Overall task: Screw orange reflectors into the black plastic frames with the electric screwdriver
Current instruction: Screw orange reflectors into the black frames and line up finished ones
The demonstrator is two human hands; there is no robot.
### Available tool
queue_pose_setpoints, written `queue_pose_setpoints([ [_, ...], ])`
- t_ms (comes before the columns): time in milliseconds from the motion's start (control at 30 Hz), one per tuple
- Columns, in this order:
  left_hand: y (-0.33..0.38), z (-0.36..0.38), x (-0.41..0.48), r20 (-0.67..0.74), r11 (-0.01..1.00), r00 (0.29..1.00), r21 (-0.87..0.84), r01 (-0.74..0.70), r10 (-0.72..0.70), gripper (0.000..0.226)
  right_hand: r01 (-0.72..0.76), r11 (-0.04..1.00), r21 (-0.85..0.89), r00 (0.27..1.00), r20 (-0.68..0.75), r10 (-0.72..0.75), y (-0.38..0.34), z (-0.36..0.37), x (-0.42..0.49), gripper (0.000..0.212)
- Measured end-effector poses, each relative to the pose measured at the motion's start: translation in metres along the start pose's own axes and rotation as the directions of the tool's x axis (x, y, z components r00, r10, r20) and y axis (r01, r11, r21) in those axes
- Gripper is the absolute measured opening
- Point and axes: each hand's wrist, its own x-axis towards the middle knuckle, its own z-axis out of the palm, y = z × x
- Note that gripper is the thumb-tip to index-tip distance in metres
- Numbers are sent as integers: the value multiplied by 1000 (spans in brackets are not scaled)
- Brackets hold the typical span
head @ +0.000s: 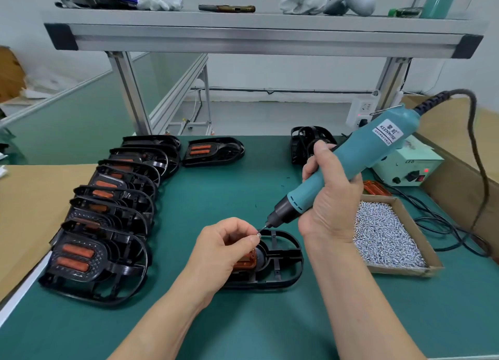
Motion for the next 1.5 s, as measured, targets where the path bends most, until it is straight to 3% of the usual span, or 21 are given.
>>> queue_pose_setpoints([
  [600,-5,-4,-5,-40,1000,999,10,-14,14,16,-9,997,-71,1000,2,10,6,-1,-7,22],
  [733,-8,-4,-9,-108,963,975,207,-170,195,23,4,996,-93,999,-36,-7,8,-1,-9,22],
  [900,-12,2,-14,-115,777,858,497,-386,500,9,-24,993,-112,983,-181,4,11,-2,-8,27],
  [1033,-14,3,-16,-87,679,808,599,-425,583,8,-18,991,-133,993,-121,2,14,-1,-11,28],
  [1267,-17,2,-15,-76,641,801,646,-414,594,8,-9,983,-184,990,-138,-17,21,3,-11,26],
  [1500,-28,-13,-9,-43,710,880,610,-352,473,16,26,976,-217,997,-68,-41,31,4,-10,18],
])
